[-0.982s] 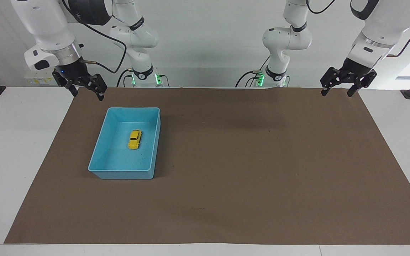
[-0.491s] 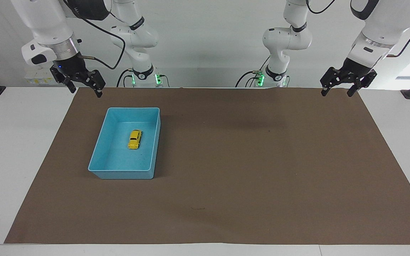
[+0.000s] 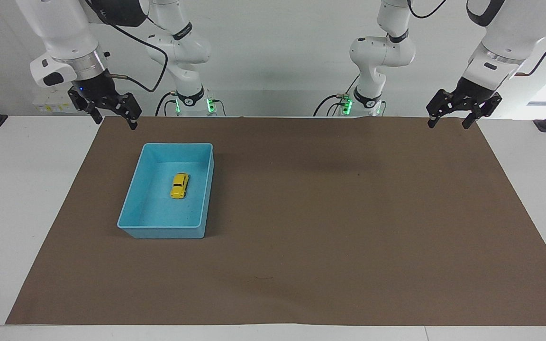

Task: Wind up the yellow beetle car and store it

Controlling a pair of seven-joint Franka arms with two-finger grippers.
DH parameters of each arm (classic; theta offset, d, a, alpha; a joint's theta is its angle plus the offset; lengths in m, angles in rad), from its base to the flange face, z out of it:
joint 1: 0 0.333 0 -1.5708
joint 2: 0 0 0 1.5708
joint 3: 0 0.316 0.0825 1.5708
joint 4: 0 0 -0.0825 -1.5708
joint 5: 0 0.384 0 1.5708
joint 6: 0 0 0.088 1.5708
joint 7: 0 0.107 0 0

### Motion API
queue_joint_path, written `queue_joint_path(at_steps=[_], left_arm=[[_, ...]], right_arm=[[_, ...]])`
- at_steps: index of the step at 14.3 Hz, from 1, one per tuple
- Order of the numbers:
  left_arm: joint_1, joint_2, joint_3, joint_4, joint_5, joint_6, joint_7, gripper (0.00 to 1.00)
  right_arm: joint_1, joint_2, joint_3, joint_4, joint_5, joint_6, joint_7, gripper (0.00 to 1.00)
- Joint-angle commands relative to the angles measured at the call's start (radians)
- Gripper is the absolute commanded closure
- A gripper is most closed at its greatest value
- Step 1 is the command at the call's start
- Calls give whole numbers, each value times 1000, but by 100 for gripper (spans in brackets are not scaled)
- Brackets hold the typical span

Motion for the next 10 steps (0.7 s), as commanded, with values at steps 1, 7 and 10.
queue_joint_path(at_steps=[1, 7, 10], left_arm=[[17, 1, -10, 13, 12, -18, 7, 0], [17, 1, -10, 13, 12, -14, 7, 0], [19, 1, -10, 11, 12, -13, 7, 0]], right_arm=[[1, -16, 0, -7, 47, -16, 0, 0], [2, -19, 0, -9, 47, -18, -2, 0], [2, -28, 1, -22, 47, -21, 0, 0]])
